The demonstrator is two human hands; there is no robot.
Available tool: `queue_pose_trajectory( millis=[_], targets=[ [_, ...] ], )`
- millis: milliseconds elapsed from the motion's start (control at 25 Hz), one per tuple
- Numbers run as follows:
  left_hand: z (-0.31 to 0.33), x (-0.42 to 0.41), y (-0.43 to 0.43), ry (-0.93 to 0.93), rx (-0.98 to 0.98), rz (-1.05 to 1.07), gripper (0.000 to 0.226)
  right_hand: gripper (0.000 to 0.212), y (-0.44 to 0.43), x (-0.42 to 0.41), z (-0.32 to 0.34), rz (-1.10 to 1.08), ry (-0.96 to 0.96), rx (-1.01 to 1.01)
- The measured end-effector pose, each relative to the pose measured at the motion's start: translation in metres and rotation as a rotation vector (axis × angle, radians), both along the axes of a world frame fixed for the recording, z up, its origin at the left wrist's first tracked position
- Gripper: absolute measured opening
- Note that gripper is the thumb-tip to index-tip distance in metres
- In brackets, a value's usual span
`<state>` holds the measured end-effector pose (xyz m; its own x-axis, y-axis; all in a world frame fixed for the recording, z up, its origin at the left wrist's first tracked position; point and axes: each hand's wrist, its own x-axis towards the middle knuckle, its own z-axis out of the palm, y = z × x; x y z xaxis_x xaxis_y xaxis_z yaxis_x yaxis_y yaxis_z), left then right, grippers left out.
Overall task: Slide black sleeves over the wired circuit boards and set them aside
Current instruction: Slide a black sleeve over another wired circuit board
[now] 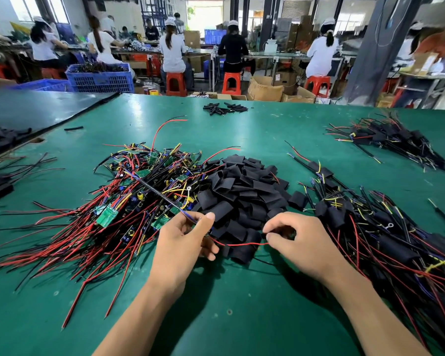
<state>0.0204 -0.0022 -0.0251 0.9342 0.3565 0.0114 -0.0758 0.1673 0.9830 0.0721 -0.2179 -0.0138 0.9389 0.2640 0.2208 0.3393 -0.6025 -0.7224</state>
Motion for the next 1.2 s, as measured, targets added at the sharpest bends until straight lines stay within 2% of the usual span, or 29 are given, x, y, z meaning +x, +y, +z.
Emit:
queue_pose_trajectory(
  millis=[80, 280, 440, 600, 680, 840, 1040, 1200],
  targets=[
    [-0.001, 0.0, 0.0, 0.008, -0.011, -0.017, 0.019, 0.024, 0.0, 0.0, 0.001, -0.027, -0.043, 0.087],
    [-0.002, 0.0, 0.0, 0.009, 0.004, -0.033, 0.023, 0.026, 0.005, -0.001, -0.001, -0.039, 0.033, 0.271],
    [0.0, -0.002, -0.002, -0.03, 0.027, -0.026, 0.027, 0.027, 0.007, -0.001, 0.003, -0.106, -0.051, 0.462],
    [0.001, -0.003, -0.005, -0.041, 0.045, -0.031, 0.014, 0.03, 0.018, -0.006, 0.008, -0.096, -0.046, 0.644],
    [0.003, -0.005, -0.008, -0.034, 0.061, -0.077, 0.006, 0.029, 0.026, -0.013, 0.011, -0.03, -0.063, 0.631],
    [0.004, -0.008, -0.016, -0.045, 0.054, -0.206, 0.009, 0.03, 0.04, -0.023, 0.007, 0.067, -0.004, 0.59],
    [0.001, -0.006, -0.017, -0.011, 0.045, -0.193, 0.011, 0.027, 0.041, -0.024, 0.008, 0.14, 0.134, 0.671],
    [0.003, -0.006, -0.016, -0.011, -0.001, -0.197, 0.018, 0.037, 0.042, -0.025, 0.007, 0.239, 0.232, 0.65]
  ],
)
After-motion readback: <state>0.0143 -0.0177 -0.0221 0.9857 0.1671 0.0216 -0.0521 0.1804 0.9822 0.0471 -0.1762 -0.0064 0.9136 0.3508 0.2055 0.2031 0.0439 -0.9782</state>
